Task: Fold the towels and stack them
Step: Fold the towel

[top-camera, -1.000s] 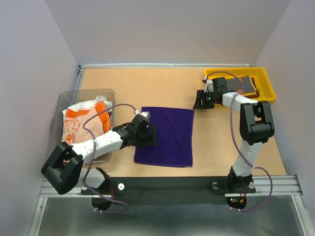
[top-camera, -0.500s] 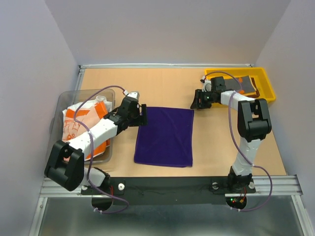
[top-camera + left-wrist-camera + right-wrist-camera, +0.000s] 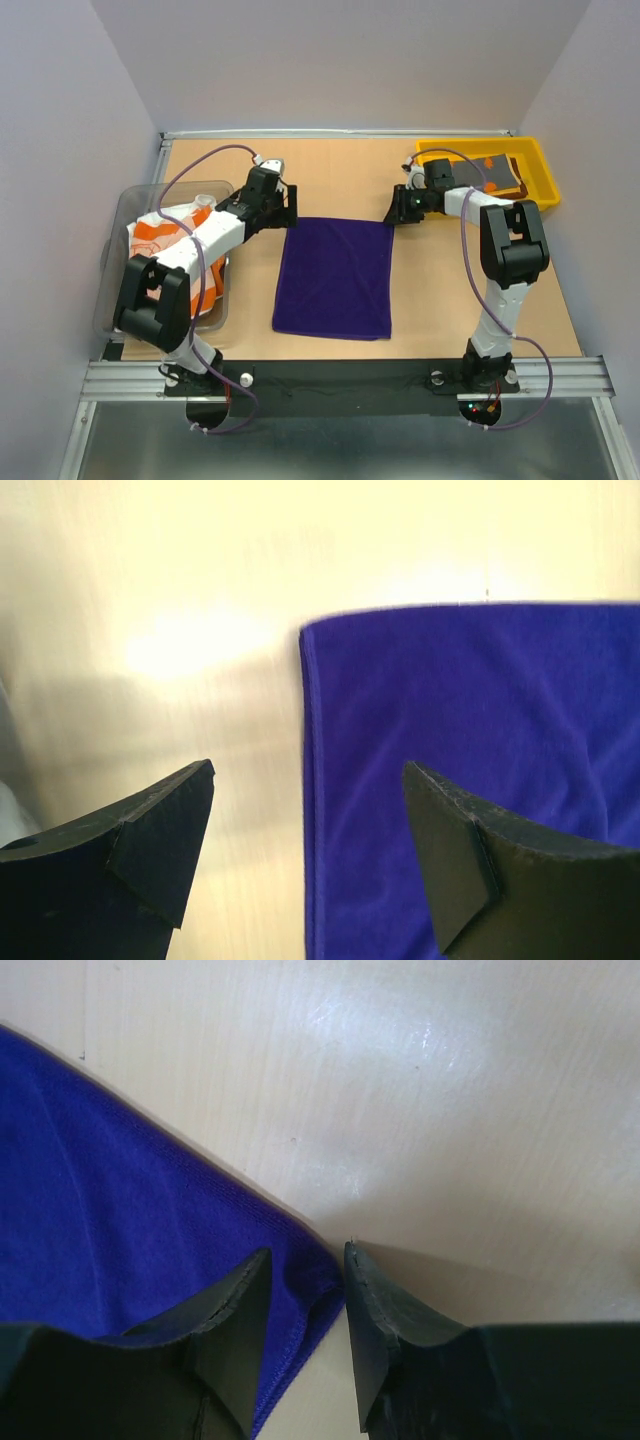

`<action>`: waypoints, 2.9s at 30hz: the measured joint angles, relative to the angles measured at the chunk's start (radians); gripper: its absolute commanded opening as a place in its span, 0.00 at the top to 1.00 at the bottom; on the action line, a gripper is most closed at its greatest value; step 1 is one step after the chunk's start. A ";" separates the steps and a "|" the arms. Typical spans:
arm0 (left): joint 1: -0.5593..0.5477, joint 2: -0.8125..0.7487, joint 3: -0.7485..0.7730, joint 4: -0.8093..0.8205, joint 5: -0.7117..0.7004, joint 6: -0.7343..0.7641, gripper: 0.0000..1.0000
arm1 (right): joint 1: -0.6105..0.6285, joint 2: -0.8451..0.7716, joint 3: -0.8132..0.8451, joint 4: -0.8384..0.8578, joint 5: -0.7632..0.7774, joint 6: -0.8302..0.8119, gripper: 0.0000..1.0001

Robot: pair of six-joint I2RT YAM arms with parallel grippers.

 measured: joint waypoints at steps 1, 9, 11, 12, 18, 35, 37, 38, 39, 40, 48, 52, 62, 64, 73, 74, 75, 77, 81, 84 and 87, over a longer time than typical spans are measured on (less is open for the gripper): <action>0.005 0.014 0.019 -0.001 -0.001 0.008 0.13 | 0.000 0.000 -0.003 0.003 0.002 0.001 0.59; 0.014 0.119 0.103 -0.001 0.000 0.069 0.13 | 0.000 0.000 -0.017 0.019 0.019 0.006 0.66; 0.017 0.158 0.116 0.000 0.003 0.089 0.13 | 0.000 0.000 -0.017 0.018 0.027 0.005 0.68; 0.018 0.175 0.119 -0.002 0.008 0.099 0.13 | 0.000 0.000 -0.017 0.018 0.032 0.004 0.71; 0.046 0.264 0.170 -0.011 0.048 0.166 0.13 | 0.000 0.000 -0.016 0.010 0.054 -0.015 0.92; 0.116 0.460 0.354 -0.066 0.268 0.352 0.28 | 0.014 0.001 0.012 -0.042 0.101 -0.115 0.99; 0.115 0.491 0.369 -0.085 0.291 0.366 0.32 | 0.015 0.001 0.015 -0.047 0.103 -0.119 0.99; 0.115 0.503 0.372 -0.090 0.298 0.380 0.34 | 0.016 0.001 0.015 -0.047 0.105 -0.124 0.99; 0.116 0.505 0.379 -0.096 0.302 0.382 0.35 | 0.016 0.001 0.015 -0.048 0.106 -0.126 0.99; 0.116 0.505 0.385 -0.099 0.308 0.386 0.36 | 0.016 0.001 0.015 -0.048 0.106 -0.127 0.99; 0.116 0.524 0.403 -0.116 0.342 0.404 0.47 | 0.016 0.001 0.015 -0.049 0.106 -0.134 0.99; 0.117 0.530 0.406 -0.113 0.375 0.410 0.49 | 0.016 0.001 0.015 -0.049 0.106 -0.134 0.99; 0.118 0.540 0.406 -0.099 0.394 0.411 0.64 | 0.020 -0.001 0.015 -0.050 0.114 -0.141 0.99; 0.118 0.541 0.406 -0.098 0.393 0.410 0.72 | 0.021 -0.002 0.015 -0.050 0.118 -0.142 0.99; 0.129 0.544 0.406 -0.097 0.412 0.405 1.00 | 0.021 -0.002 0.026 -0.066 0.125 -0.146 0.99; 0.132 0.544 0.406 -0.097 0.413 0.403 1.00 | 0.021 -0.002 0.031 -0.074 0.129 -0.148 0.99; 0.136 0.544 0.406 -0.097 0.420 0.402 1.00 | 0.021 -0.002 0.039 -0.087 0.132 -0.149 1.00; 0.142 0.544 0.406 -0.097 0.429 0.399 1.00 | 0.021 0.000 0.059 -0.111 0.135 -0.149 0.99; 0.157 0.531 0.386 -0.074 0.433 0.394 1.00 | 0.021 0.006 0.132 -0.138 0.138 -0.153 0.99; 0.166 0.466 0.321 -0.037 0.418 0.394 1.00 | 0.022 0.000 0.196 -0.132 0.136 -0.162 0.99; 0.168 0.364 0.274 0.002 0.410 0.390 1.00 | 0.023 -0.043 0.219 -0.127 0.131 -0.182 0.99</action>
